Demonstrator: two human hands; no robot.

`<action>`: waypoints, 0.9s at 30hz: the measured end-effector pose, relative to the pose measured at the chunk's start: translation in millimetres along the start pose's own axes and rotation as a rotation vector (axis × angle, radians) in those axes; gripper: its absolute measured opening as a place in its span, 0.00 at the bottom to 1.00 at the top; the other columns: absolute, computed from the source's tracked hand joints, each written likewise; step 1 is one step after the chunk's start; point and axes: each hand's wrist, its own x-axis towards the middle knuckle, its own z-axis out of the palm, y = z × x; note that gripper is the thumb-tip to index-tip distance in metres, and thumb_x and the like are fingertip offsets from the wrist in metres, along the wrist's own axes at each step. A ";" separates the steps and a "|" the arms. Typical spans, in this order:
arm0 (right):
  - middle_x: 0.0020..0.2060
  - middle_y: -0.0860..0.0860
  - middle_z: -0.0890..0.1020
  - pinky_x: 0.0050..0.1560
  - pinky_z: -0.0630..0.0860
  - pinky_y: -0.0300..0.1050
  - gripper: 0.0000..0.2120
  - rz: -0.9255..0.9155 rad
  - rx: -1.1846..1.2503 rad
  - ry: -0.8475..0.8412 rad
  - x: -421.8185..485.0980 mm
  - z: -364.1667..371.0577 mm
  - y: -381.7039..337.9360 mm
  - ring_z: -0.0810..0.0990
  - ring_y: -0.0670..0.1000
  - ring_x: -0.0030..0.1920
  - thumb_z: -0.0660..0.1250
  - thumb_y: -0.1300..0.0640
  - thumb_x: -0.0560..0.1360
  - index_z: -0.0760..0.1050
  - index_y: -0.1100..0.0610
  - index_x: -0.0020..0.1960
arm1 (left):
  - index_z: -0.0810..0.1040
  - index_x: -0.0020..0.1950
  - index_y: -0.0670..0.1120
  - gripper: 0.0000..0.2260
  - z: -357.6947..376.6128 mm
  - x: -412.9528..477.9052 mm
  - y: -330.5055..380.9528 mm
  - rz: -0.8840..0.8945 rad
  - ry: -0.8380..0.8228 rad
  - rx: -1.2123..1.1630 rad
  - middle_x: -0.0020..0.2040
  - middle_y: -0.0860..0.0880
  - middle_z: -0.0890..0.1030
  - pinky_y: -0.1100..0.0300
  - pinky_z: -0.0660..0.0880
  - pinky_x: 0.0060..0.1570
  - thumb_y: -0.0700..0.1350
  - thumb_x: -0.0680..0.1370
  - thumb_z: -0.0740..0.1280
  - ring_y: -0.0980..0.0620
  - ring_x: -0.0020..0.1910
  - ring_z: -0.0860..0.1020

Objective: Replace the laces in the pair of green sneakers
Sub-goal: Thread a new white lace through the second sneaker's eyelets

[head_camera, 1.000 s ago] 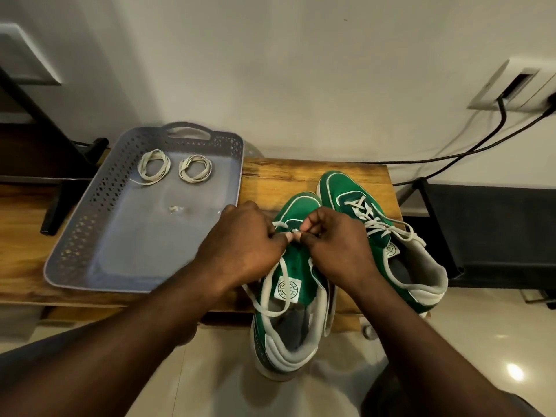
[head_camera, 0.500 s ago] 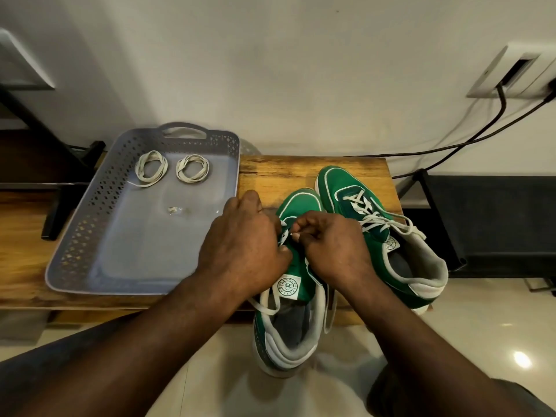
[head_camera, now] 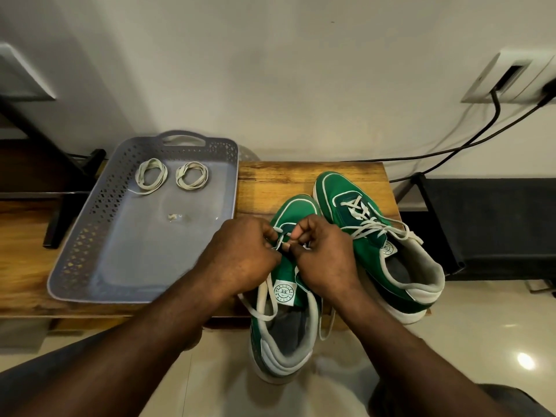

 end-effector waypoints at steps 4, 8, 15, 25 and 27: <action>0.37 0.42 0.81 0.48 0.81 0.57 0.15 -0.021 -0.020 0.010 0.5 2.2 3.4 0.81 0.48 0.44 0.80 0.60 0.70 0.76 0.46 0.40 | 0.82 0.66 0.54 0.22 0.0 -1.0 0.9 0.019 -0.074 0.000 0.48 0.56 0.84 0.64 0.76 0.40 0.43 0.73 0.79 0.60 0.43 0.81; 0.36 0.41 0.80 0.49 0.80 0.57 0.16 -0.056 -0.075 -0.008 2.0 4.3 5.6 0.79 0.47 0.44 0.79 0.61 0.70 0.74 0.45 0.39 | 0.81 0.68 0.55 0.26 0.7 -0.9 -0.3 0.026 -0.090 0.007 0.51 0.54 0.85 0.65 0.76 0.40 0.41 0.72 0.79 0.60 0.44 0.82; 0.37 0.43 0.83 0.48 0.81 0.58 0.17 -0.022 0.064 -0.010 3.3 6.2 12.2 0.82 0.50 0.45 0.78 0.63 0.71 0.74 0.44 0.41 | 0.85 0.51 0.55 0.13 1.2 -2.9 0.4 0.042 -0.002 0.021 0.50 0.56 0.85 0.65 0.75 0.43 0.40 0.72 0.79 0.60 0.46 0.81; 0.39 0.42 0.85 0.50 0.82 0.58 0.15 -0.054 0.089 -0.086 8.8 3.1 16.8 0.83 0.51 0.47 0.79 0.59 0.70 0.76 0.44 0.42 | 0.80 0.42 0.59 0.15 6.2 0.2 -7.5 0.018 0.021 -0.027 0.47 0.58 0.83 0.66 0.71 0.40 0.37 0.75 0.75 0.60 0.46 0.80; 0.39 0.43 0.84 0.49 0.82 0.57 0.15 -0.057 0.079 -0.069 8.7 4.5 17.1 0.83 0.50 0.46 0.80 0.58 0.69 0.76 0.44 0.42 | 0.80 0.41 0.58 0.15 6.6 0.7 -7.7 0.007 0.020 -0.041 0.46 0.58 0.82 0.68 0.68 0.38 0.37 0.75 0.75 0.60 0.44 0.79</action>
